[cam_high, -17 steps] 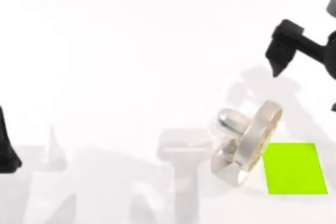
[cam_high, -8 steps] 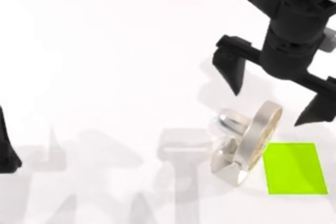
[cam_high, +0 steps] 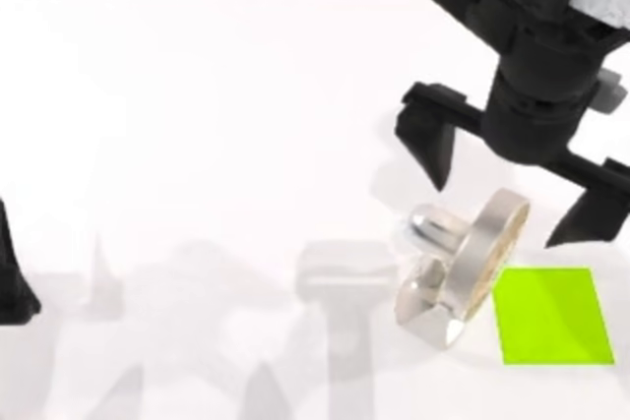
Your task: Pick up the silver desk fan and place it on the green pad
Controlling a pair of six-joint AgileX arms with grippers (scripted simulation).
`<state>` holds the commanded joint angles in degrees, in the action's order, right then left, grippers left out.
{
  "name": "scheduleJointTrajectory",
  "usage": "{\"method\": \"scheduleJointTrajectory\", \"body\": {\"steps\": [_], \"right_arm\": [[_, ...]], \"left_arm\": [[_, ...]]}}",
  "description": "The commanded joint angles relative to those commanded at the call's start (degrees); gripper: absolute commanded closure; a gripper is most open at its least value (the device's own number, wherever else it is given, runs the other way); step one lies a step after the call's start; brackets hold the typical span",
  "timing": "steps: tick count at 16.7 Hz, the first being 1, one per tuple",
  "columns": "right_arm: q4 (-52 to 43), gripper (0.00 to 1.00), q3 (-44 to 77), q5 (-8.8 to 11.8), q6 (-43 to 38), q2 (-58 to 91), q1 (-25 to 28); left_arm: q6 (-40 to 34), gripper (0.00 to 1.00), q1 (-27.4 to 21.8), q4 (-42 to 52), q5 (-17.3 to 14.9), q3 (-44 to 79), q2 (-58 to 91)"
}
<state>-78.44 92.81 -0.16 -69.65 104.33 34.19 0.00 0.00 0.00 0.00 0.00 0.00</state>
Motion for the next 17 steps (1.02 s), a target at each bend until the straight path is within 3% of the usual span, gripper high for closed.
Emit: {"method": "scheduleJointTrajectory", "body": {"steps": [4,9,17], "right_arm": [[6.6,0.0,-6.5,0.0,-0.2,0.1,0.2],[7.4,0.0,-7.3,0.0,-0.3,0.1,0.2],[7.4,0.6,-7.3,0.0,-0.3,0.1,0.2]], "left_arm": [[0.0,0.0,0.0,0.0,0.0,0.0,0.0],[0.0,0.0,0.0,0.0,0.0,0.0,0.0],[0.0,0.0,0.0,0.0,0.0,0.0,0.0]]}}
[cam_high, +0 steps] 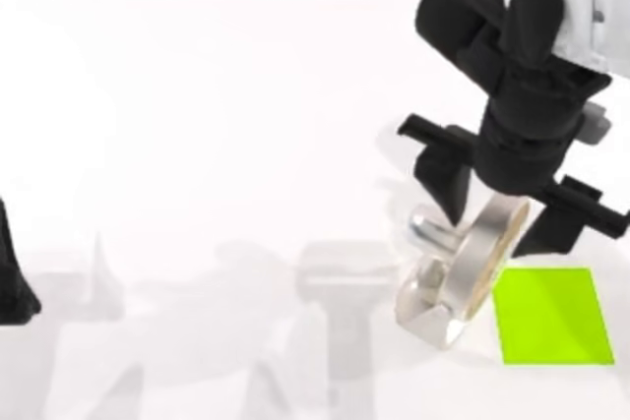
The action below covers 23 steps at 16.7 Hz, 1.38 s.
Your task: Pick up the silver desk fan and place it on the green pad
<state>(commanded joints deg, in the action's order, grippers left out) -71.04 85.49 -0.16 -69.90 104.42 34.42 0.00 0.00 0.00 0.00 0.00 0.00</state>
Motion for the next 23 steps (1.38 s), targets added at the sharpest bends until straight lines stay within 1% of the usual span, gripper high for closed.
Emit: {"method": "scheduleJointTrajectory", "body": {"steps": [5,6,15,17,21,23], "right_arm": [[0.0,0.98,0.0,0.0,0.0,0.0,0.0],[0.0,1.0,0.0,0.0,0.0,0.0,0.0],[-0.2,1.0,0.2,0.0,-0.1,-0.1,-0.1],[-2.4,1.0,2.4,0.0,-0.2,0.0,0.0],[-9.6,1.0,9.6,0.0,-0.1,0.2,0.3],[-11.3,1.0,11.4,0.0,0.1,0.0,0.3]], "left_arm": [[0.0,0.0,0.0,0.0,0.0,0.0,0.0],[0.0,0.0,0.0,0.0,0.0,0.0,0.0],[0.0,0.0,0.0,0.0,0.0,0.0,0.0],[0.0,0.0,0.0,0.0,0.0,0.0,0.0],[0.0,0.0,0.0,0.0,0.0,0.0,0.0],[0.0,0.0,0.0,0.0,0.0,0.0,0.0]]}}
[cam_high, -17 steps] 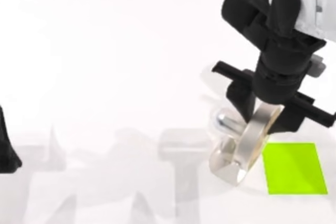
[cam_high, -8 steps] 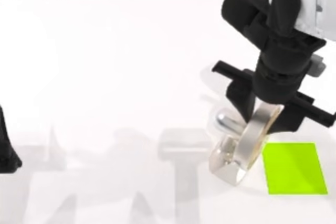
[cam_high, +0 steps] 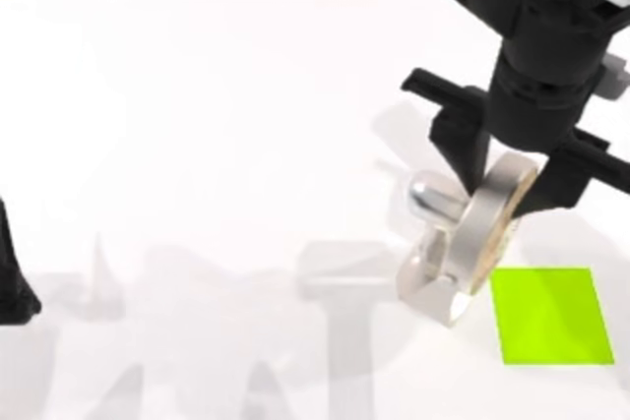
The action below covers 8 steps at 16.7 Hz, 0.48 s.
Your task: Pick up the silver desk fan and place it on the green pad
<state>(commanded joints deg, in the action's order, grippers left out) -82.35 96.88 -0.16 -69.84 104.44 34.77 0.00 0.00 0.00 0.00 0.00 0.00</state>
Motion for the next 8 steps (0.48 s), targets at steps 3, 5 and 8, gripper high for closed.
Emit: {"method": "scheduleJointTrajectory", "body": {"steps": [3,5,8], "right_arm": [[0.1,1.0,-0.1,0.0,-0.1,0.0,-0.3],[0.2,1.0,-0.5,0.0,-0.9,-0.3,-0.4],[0.5,1.0,-3.2,0.0,-6.6,-2.4,-1.5]], "left_arm": [[0.0,0.0,0.0,0.0,0.0,0.0,0.0],[0.0,0.0,0.0,0.0,0.0,0.0,0.0],[0.0,0.0,0.0,0.0,0.0,0.0,0.0]]}}
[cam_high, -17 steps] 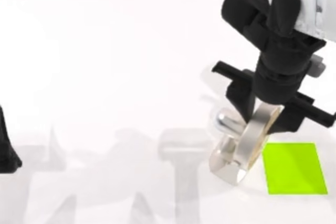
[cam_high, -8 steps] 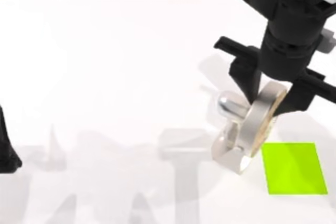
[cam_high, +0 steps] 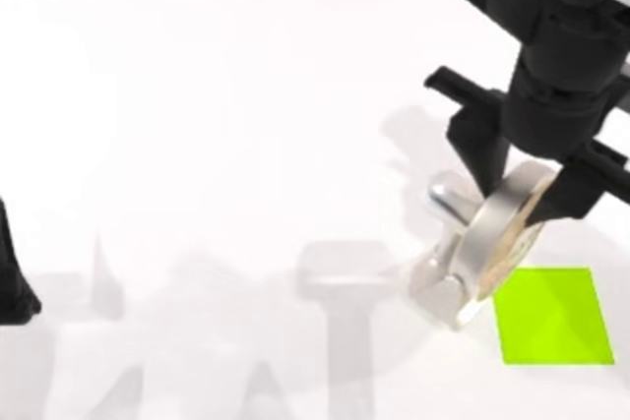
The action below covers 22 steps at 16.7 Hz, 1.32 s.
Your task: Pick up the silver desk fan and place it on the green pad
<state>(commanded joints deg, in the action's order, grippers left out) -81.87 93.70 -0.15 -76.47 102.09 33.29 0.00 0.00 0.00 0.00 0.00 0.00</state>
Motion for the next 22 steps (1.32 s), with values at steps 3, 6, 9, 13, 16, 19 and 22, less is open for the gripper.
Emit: {"method": "scheduleJointTrajectory", "body": {"steps": [3,6,9,13,16,19,22], "right_arm": [[0.8,1.0,-4.4,0.0,-10.8,-3.6,-1.8],[1.9,1.0,-9.8,-0.1,-23.4,-8.1,-3.9],[3.1,1.0,-14.9,-0.1,-33.7,-12.3,-5.8],[4.1,1.0,-18.4,-0.1,-39.3,-15.3,-7.1],[4.1,1.0,-18.4,-0.1,-39.3,-15.3,-7.1],[5.1,1.0,-19.1,-0.1,-39.3,-15.1,-6.9],[9.6,1.0,-23.1,-0.1,-39.2,-14.6,-7.3]], "left_arm": [[0.0,0.0,0.0,0.0,0.0,0.0,0.0],[0.0,0.0,0.0,0.0,0.0,0.0,0.0],[0.0,0.0,0.0,0.0,0.0,0.0,0.0],[0.0,0.0,0.0,0.0,0.0,0.0,0.0],[0.0,0.0,0.0,0.0,0.0,0.0,0.0],[0.0,0.0,0.0,0.0,0.0,0.0,0.0],[0.0,0.0,0.0,0.0,0.0,0.0,0.0]]}}
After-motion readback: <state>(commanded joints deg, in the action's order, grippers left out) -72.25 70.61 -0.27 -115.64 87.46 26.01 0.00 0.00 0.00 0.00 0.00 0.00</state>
